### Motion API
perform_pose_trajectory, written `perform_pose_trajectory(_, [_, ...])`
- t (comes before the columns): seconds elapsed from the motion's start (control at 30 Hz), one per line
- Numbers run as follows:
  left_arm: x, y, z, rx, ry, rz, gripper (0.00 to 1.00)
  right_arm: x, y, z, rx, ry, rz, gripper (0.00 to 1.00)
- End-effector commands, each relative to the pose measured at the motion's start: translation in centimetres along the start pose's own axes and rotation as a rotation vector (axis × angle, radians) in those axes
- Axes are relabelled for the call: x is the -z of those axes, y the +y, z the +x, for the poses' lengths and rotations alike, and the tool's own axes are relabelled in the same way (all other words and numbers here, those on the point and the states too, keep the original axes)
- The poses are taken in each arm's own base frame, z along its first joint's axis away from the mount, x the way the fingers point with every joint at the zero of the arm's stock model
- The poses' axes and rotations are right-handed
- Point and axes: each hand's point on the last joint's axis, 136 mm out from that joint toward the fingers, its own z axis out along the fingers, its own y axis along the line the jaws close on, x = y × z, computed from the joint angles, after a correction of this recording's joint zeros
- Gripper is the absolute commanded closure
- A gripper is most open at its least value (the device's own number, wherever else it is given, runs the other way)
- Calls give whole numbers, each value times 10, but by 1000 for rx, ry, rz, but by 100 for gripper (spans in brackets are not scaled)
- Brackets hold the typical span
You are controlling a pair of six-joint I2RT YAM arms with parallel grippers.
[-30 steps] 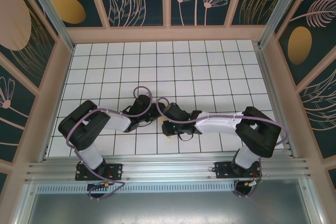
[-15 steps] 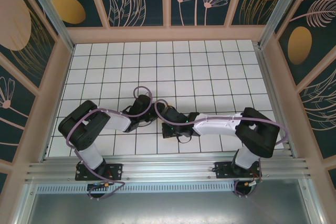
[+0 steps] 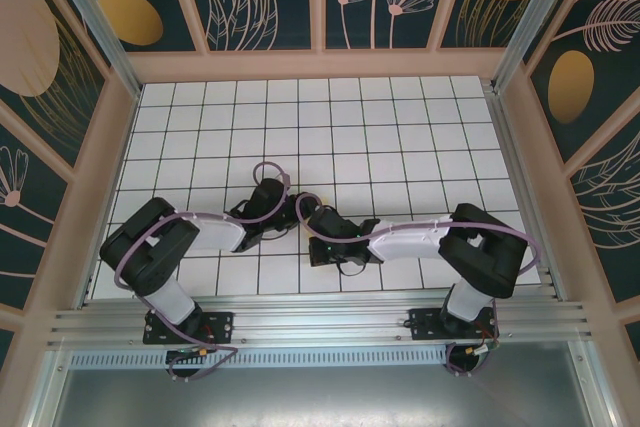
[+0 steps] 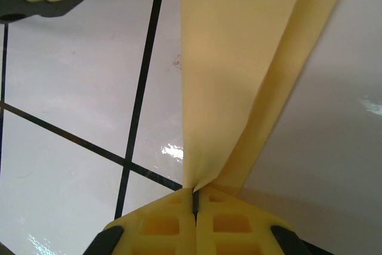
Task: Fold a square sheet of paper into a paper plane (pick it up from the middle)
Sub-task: Fold the wing for the fifth time at the center of the table.
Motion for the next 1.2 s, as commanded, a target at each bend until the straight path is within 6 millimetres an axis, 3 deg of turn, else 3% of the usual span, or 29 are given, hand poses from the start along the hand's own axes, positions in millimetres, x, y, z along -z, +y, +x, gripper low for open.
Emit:
perform_pose_trajectory(0.0, [8,-15,-5,-25,-7,7,54,-3,-11,18,-18,57,-10,99])
perform_pose_trajectory(0.3, [35,-22,-16,-10,-87,-2,49,10,-6,14,105,36,-99,100])
perform_pose_trajectory(0.53, [47,-31,-11,9,-84,78,55,8,-13,14,105,62,-139,99])
perform_pose_trajectory(0.63, [44,-40,0,6,-24,148,57,7,-14,16,102,71,-147,99])
perform_pose_trajectory(0.8, [31,-35,11,34,37,178,60,4,-15,17,96,79,-152,99])
perform_pose_trajectory(1.17, [10,2,23,82,70,121,60,5,-17,14,77,73,-149,98])
